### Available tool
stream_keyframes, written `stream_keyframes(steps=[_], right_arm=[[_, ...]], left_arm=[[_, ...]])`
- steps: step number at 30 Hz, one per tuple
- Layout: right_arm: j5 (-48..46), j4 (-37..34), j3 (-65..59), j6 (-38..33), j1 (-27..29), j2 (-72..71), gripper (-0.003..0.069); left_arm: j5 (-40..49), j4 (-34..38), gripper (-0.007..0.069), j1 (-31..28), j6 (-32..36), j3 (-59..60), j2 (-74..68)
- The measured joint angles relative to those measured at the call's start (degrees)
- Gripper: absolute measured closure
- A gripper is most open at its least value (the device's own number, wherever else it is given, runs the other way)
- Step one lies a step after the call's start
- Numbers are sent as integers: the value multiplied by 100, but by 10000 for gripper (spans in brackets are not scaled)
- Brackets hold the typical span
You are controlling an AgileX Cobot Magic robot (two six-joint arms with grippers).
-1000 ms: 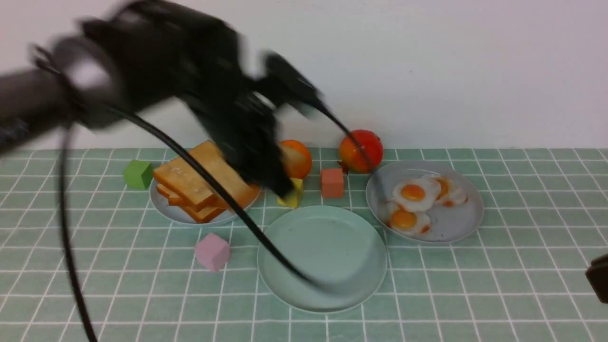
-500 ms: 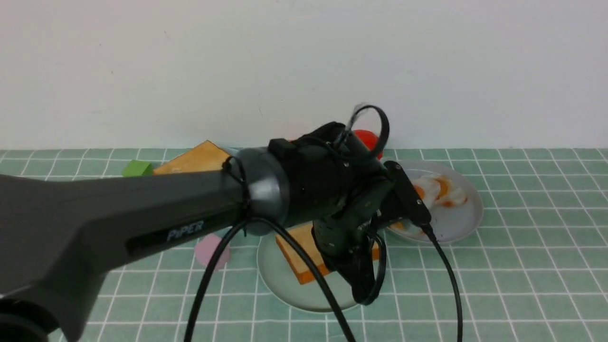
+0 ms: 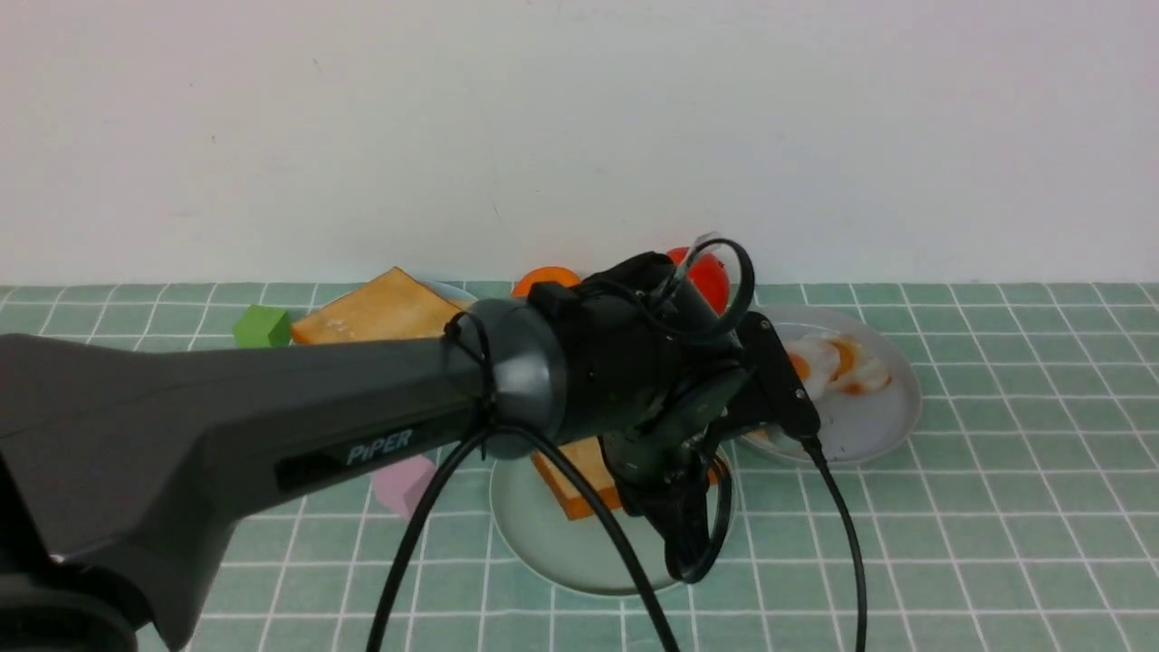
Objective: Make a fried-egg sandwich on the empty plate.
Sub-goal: Use the left arm to put a slice of bread into the empty plate in the middle, then use the right arm to grab a fried egg
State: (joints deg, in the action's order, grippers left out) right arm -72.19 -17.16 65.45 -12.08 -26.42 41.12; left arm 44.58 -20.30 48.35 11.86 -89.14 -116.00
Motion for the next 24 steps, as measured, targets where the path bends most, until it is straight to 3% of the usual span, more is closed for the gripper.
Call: stream_keyframes(steps=[6,12,17,18,22,24], right_arm=[[0,0,0,0,0,0,593],[7,31,4,15,0,34,587],[259,492,4,543,0,515,585],[424,749,4,721,0,839,582],[744,1399,4,966,11,1723,576],[997,1638,4,1143,136,2317,573]], left_arm=[[140,-6,307,0,0,0,-1],[428,-1,281,33,-265,0,132],[964,11,394,266,-1292,-86,1103],[1109,75,482,335,-1714,-103,1594],[1216,341,637,354,-2194,142,2797],[1185,521,638,354,-2295,475,3399]])
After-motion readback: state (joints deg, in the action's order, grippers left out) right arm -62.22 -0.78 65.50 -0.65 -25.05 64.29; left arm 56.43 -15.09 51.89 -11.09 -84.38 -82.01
